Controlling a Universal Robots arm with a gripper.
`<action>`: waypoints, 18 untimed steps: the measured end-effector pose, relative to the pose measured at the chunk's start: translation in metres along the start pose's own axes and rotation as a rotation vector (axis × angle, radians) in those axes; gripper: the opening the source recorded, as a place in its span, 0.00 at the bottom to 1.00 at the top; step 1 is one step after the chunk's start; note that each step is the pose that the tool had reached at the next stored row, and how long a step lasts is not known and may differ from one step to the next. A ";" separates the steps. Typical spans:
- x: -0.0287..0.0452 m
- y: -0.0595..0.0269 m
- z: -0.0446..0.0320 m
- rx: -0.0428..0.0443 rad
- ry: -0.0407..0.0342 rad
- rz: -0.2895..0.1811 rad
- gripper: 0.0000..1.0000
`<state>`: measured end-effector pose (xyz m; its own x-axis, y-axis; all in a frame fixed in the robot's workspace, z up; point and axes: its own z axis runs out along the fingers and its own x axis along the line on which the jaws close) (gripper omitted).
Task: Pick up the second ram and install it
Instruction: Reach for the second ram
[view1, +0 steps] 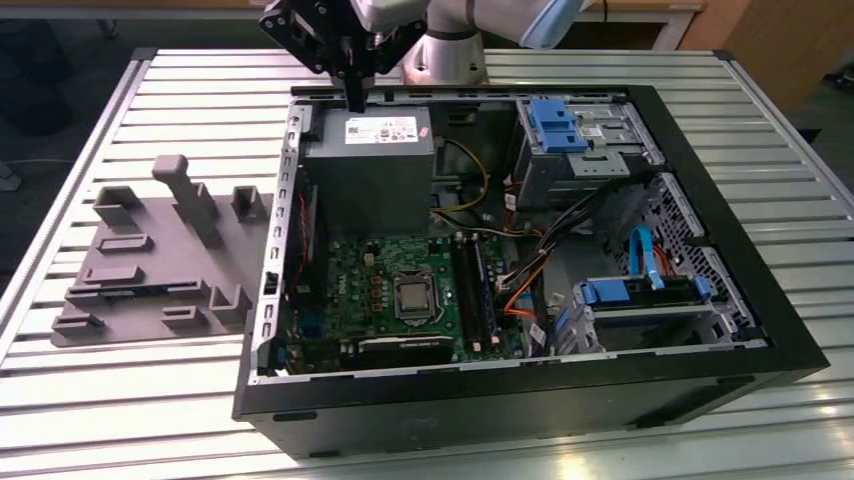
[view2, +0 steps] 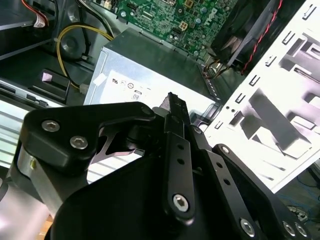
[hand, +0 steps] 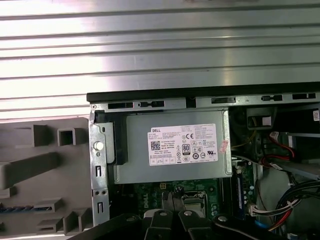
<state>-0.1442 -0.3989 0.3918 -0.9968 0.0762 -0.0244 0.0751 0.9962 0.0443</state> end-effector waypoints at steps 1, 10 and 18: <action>0.0005 -0.0001 0.0001 -0.0001 -0.0001 0.000 0.11; 0.0051 -0.0004 0.0004 0.0000 0.0000 0.000 0.11; 0.0091 -0.0007 0.0008 -0.0001 -0.0001 0.000 0.11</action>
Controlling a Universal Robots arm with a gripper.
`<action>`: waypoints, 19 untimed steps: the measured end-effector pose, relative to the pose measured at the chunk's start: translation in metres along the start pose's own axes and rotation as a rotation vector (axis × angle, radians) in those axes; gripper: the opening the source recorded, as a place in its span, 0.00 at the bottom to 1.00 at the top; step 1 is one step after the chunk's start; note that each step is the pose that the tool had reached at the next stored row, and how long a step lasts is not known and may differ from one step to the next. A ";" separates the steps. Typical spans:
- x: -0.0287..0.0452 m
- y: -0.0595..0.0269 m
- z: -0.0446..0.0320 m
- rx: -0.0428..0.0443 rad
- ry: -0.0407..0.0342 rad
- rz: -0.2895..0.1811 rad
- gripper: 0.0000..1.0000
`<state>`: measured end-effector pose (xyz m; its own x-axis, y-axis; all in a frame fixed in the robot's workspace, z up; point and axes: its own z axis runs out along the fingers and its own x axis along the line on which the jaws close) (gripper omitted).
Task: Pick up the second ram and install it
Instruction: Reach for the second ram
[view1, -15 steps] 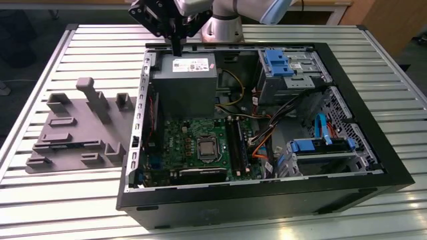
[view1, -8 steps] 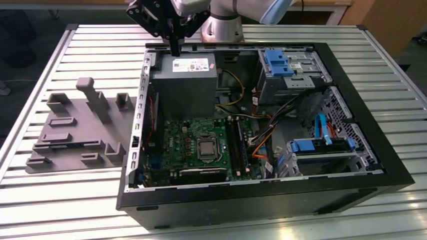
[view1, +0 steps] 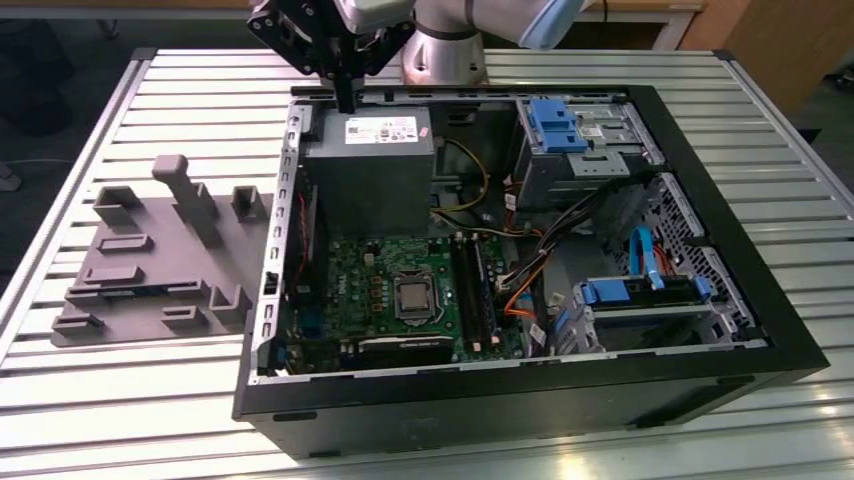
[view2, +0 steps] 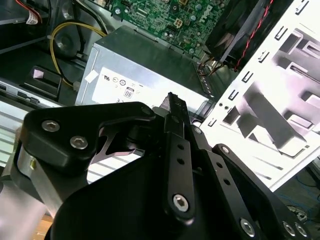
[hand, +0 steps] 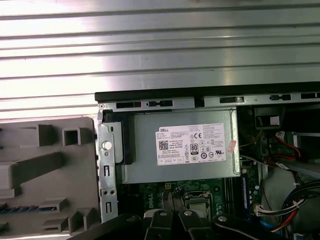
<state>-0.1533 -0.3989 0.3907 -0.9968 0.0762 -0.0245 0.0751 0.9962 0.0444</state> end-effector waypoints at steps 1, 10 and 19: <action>0.0005 -0.0001 0.0000 0.0000 0.0000 0.000 0.11; 0.0056 -0.0005 0.0004 0.0001 0.0001 0.000 0.11; 0.0117 -0.0009 0.0008 0.0000 0.0000 0.000 0.11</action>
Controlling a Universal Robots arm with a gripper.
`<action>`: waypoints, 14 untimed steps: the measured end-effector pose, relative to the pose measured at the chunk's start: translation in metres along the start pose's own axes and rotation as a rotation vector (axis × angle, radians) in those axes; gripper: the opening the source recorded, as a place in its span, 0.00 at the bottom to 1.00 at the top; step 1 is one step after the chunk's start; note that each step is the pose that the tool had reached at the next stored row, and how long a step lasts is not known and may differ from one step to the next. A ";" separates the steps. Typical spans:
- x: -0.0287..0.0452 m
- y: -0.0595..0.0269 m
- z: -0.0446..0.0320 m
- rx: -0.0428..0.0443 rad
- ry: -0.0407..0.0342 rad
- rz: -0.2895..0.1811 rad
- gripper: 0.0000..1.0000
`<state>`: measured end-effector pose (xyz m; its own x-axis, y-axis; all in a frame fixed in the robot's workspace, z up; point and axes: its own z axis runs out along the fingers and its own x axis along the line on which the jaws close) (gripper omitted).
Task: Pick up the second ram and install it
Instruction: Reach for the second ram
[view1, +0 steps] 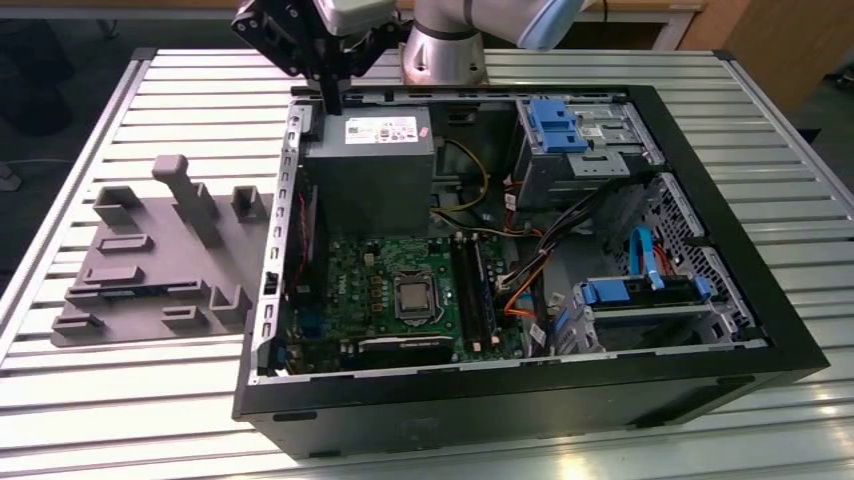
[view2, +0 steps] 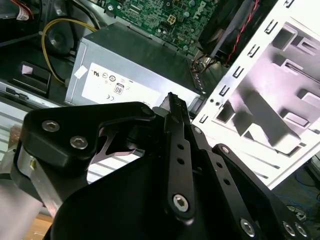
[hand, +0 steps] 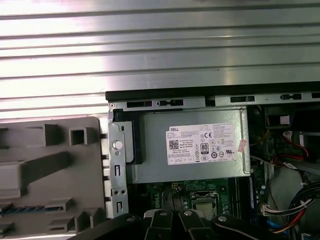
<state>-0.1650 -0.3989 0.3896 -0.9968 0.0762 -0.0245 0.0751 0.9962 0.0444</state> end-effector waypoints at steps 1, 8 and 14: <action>0.0007 0.0000 0.0001 0.0000 0.0000 0.000 0.11; 0.0052 -0.0004 0.0004 0.0000 0.0000 0.000 0.11; 0.0085 -0.0007 0.0007 0.0000 0.0000 0.000 0.11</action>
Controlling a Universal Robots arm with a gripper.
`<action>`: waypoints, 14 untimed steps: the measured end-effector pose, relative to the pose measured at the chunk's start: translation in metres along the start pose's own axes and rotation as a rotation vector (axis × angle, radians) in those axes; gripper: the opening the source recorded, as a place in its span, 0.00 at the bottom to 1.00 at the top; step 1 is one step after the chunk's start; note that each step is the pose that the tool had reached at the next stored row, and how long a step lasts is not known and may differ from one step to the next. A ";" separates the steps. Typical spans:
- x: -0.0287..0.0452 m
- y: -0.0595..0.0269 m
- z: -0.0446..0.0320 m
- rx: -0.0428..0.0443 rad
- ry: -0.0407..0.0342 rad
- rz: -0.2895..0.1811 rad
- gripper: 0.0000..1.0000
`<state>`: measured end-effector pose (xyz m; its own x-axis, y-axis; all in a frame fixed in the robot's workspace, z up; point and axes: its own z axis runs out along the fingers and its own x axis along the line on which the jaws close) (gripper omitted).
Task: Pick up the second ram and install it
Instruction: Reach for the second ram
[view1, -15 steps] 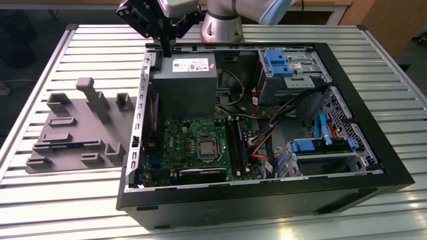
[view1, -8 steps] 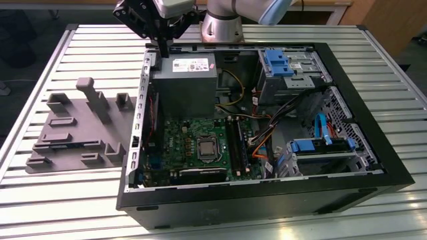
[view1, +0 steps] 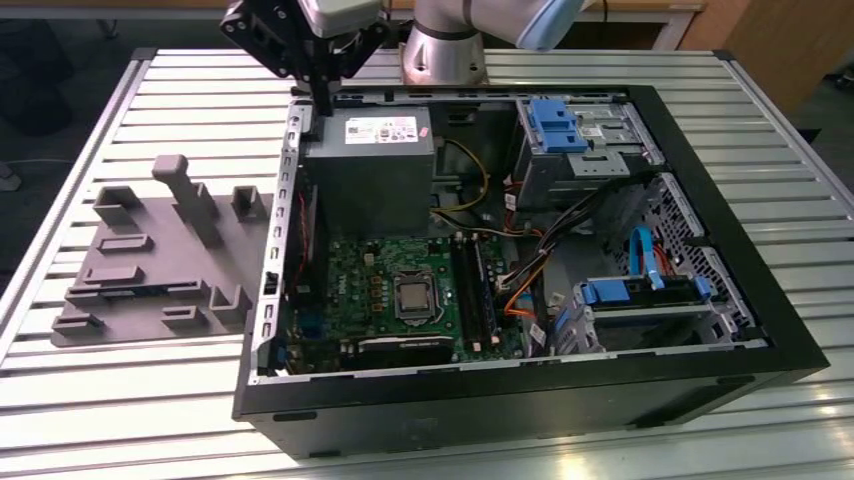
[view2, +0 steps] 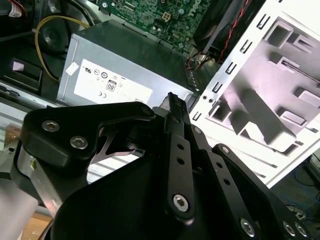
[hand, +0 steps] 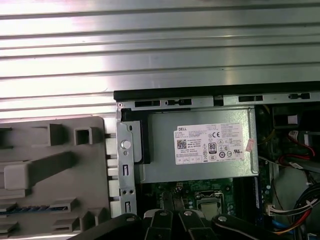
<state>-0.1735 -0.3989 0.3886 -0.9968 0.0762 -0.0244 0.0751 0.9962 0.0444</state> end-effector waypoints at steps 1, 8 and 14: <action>0.0005 0.0000 0.0000 0.0000 0.0000 0.000 0.11; 0.0039 -0.0003 0.0005 0.0000 0.0000 0.000 0.11; 0.0066 -0.0005 0.0009 0.0000 0.0000 0.000 0.11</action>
<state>-0.1801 -0.3989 0.3875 -0.9968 0.0762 -0.0245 0.0751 0.9962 0.0443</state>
